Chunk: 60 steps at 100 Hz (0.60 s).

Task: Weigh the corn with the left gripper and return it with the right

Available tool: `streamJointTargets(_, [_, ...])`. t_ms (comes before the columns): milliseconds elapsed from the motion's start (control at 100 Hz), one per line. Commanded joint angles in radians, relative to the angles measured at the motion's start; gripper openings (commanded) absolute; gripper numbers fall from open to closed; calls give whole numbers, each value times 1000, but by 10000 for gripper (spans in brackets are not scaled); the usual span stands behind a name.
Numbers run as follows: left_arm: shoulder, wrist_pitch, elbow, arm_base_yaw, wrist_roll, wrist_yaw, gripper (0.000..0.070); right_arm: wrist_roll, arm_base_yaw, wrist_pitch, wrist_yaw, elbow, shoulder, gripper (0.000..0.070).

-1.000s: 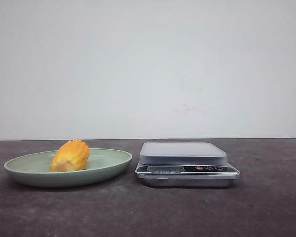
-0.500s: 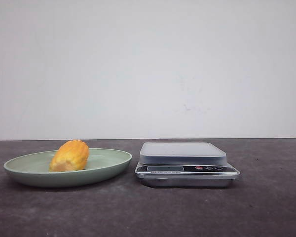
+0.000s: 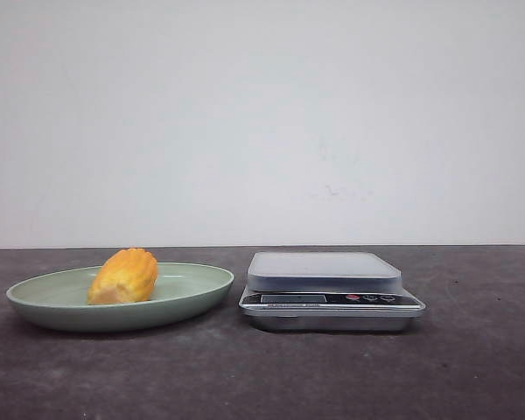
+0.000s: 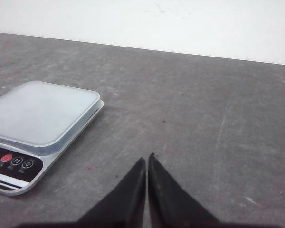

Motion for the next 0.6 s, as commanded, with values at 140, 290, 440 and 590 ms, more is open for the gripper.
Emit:
streamJointTargets(140, [0,-6,-18,0,14,1,0,-8,1,1,-1,-2,-1,0])
streamJointTargets(290, [0,-6,-18,0,15,0,0,-7,1,3,-1,-2,-1,0])
streamJointTargets(440, [0,-6,-18,0,15,1,0,-7,1,4,-1,-2,-1,0])
streamJointTargets(590, [0,-7,-18,0,-10,2,0,26,1,12,-2,-2,-1,0])
